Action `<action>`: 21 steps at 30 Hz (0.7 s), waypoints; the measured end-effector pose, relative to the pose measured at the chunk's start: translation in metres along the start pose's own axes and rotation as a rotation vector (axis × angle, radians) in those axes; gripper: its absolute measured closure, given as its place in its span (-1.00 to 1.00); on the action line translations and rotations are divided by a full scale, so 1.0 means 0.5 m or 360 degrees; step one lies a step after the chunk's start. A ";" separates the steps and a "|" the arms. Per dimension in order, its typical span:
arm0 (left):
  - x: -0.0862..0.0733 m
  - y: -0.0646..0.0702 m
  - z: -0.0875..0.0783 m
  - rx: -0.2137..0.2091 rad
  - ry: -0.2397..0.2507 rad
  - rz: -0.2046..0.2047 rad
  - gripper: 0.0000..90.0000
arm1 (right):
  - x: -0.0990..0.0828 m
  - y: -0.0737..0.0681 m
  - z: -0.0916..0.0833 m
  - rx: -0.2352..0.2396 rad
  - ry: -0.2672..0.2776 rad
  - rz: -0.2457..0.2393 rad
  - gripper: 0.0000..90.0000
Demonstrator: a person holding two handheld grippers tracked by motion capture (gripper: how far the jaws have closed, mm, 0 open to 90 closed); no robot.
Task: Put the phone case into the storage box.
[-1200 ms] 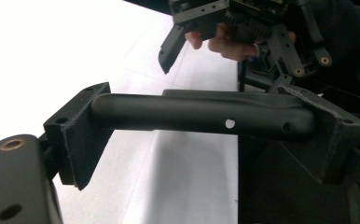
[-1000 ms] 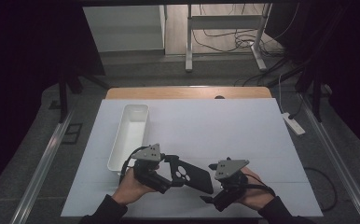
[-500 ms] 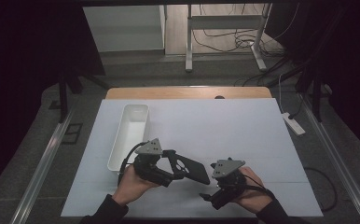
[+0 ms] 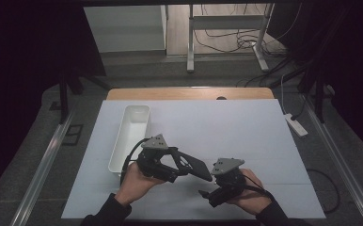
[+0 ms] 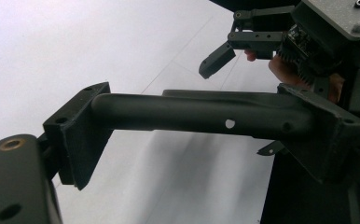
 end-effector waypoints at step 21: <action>0.015 0.020 0.008 -0.0106 0.0066 -0.0099 -0.68 | 0.010 -0.001 0.010 -0.0249 0.0097 -0.0152 -0.05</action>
Point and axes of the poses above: each handheld gripper's, and its own axes: z roughly forward along the jaws, x roughly out of its top, y roughly to its right, the point moved 7 cm from there along z, roughly forward along the jaws, and after that the axes turned 15 degrees about z, right-handed, at the moved point
